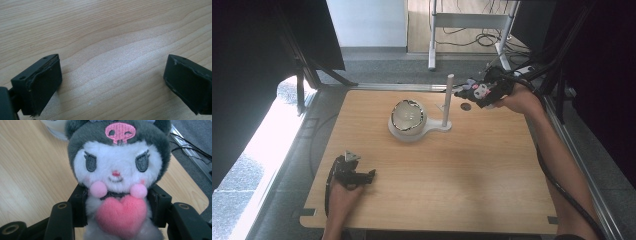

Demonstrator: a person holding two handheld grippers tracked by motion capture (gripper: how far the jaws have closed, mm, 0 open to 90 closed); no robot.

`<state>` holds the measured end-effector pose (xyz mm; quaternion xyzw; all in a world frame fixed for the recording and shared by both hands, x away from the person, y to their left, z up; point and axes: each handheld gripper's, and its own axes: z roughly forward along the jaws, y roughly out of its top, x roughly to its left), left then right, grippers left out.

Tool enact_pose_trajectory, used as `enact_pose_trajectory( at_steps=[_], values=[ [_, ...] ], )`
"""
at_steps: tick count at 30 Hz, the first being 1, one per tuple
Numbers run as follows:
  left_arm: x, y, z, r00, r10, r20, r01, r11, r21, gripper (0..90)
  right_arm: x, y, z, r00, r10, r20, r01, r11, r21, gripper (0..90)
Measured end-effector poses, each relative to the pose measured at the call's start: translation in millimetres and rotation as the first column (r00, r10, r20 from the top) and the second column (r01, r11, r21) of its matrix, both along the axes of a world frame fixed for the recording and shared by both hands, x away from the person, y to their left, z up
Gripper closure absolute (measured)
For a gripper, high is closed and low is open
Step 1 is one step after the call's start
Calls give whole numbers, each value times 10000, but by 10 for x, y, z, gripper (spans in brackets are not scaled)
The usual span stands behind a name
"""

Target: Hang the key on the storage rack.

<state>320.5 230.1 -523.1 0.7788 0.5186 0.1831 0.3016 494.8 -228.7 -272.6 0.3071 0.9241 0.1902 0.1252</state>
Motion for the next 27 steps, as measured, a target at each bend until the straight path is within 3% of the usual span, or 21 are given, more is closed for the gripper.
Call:
enact_pose_trajectory(
  at_steps=[8,15,27],
  values=[
    [-1,-2,0,10000,21,-9,-21,10000,-22,17,60,140,72,9998,130,162,-130,9999,29,451],
    [-1,-2,-2,10000,27,5,-27,10000,-21,17,38,248,25,9992,412,-1,-412,9991,49,451],
    [0,1,1,10000,-11,-25,11,10000,-30,17,25,288,-389,9938,633,-911,-622,9979,153,443]
  ],
)
